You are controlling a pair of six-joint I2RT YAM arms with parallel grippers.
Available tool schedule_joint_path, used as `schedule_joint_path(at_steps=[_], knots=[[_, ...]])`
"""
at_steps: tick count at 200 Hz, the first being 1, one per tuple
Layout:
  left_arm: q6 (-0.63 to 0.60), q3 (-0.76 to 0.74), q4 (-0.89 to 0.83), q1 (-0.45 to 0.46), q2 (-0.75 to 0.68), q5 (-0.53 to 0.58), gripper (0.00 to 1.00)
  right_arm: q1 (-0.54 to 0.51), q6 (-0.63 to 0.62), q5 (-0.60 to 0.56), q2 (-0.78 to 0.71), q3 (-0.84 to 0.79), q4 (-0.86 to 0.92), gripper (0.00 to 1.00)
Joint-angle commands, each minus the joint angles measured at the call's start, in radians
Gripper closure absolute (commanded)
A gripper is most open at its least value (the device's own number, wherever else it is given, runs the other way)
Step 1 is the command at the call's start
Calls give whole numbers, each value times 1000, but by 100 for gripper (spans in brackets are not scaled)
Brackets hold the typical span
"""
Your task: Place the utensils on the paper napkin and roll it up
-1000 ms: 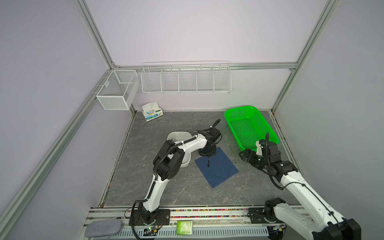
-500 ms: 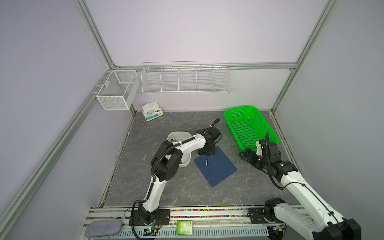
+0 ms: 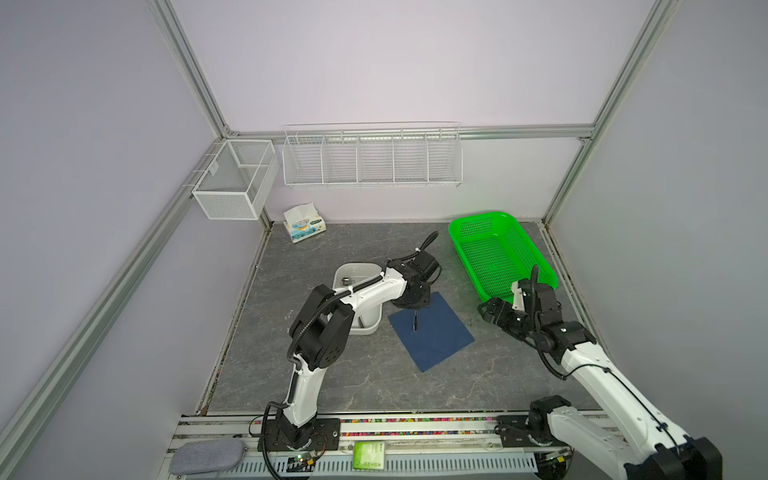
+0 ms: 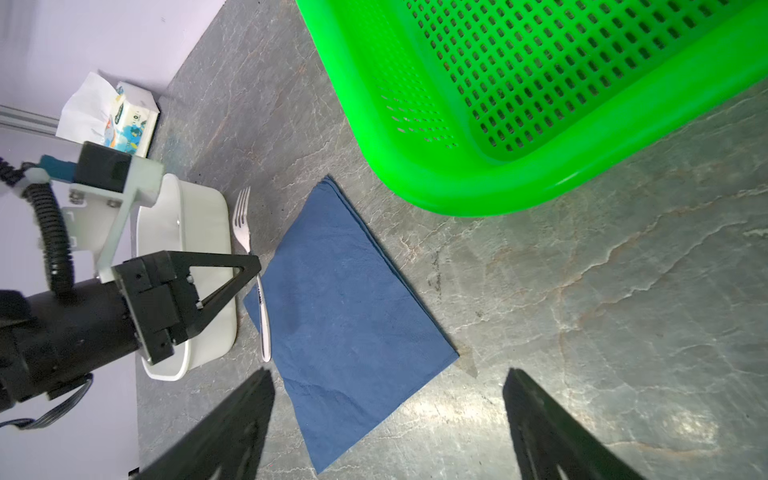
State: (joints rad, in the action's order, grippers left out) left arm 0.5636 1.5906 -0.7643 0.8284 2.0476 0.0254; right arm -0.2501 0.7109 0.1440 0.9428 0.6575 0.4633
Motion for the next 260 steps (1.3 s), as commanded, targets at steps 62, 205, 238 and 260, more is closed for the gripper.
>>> schedule_joint_path(at_steps=[62,205,238,260], knots=[[110,-100,228,7,-163,-245,100,-3,20,407,-3,-90,-392,18],[376,-322,746,-22,-329,-544,100,-31,177,738,293,-61,-802,46],[381,-324,768,-22,-337,-558,100,-31,289,799,345,-84,-1006,56],[398,-334,797,-25,-340,-559,100,-31,395,839,389,-97,-1185,63]])
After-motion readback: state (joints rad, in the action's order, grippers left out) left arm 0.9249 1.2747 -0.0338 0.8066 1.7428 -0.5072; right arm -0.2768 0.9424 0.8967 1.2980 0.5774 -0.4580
